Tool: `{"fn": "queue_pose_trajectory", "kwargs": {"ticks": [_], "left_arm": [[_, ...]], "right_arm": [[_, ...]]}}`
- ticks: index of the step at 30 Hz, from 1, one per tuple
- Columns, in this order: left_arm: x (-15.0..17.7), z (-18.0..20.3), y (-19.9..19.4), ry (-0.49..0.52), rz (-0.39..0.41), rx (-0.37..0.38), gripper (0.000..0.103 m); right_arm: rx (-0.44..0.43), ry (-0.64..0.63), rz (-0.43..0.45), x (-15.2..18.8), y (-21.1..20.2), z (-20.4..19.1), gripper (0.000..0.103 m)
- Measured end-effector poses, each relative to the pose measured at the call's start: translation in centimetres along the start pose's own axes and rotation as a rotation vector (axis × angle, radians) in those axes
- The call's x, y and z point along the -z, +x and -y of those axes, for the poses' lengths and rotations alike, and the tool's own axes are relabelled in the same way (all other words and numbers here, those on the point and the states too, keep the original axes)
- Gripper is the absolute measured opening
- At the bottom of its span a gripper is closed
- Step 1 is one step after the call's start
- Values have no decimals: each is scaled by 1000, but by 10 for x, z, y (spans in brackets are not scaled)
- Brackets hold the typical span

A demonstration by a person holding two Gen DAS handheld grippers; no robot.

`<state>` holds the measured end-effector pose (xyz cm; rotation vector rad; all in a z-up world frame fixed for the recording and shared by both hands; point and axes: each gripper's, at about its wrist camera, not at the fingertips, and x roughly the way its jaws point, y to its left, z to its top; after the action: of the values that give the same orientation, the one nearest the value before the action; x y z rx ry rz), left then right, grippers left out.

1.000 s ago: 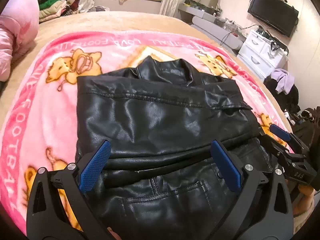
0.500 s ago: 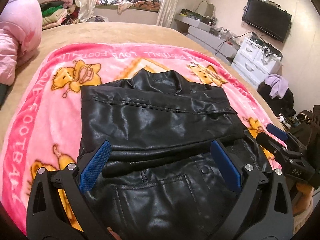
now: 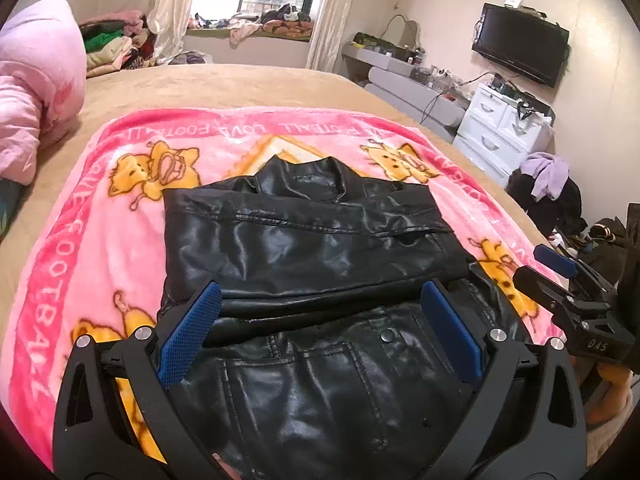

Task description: Fold large clothes

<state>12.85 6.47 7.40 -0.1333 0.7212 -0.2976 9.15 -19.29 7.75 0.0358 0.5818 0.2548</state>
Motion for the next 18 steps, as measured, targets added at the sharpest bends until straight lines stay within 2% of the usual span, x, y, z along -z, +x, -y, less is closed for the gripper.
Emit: {"fn": "queue_pose_trajectory", "kwargs": {"ticks": [10, 18], "left_arm": [[17, 16, -18, 35, 21, -23, 94], [43, 14, -23, -10, 1, -44, 94]], "right_arm": [[0, -41, 5, 10, -22, 2, 98], [-19, -64, -21, 26, -30, 4, 98]]}}
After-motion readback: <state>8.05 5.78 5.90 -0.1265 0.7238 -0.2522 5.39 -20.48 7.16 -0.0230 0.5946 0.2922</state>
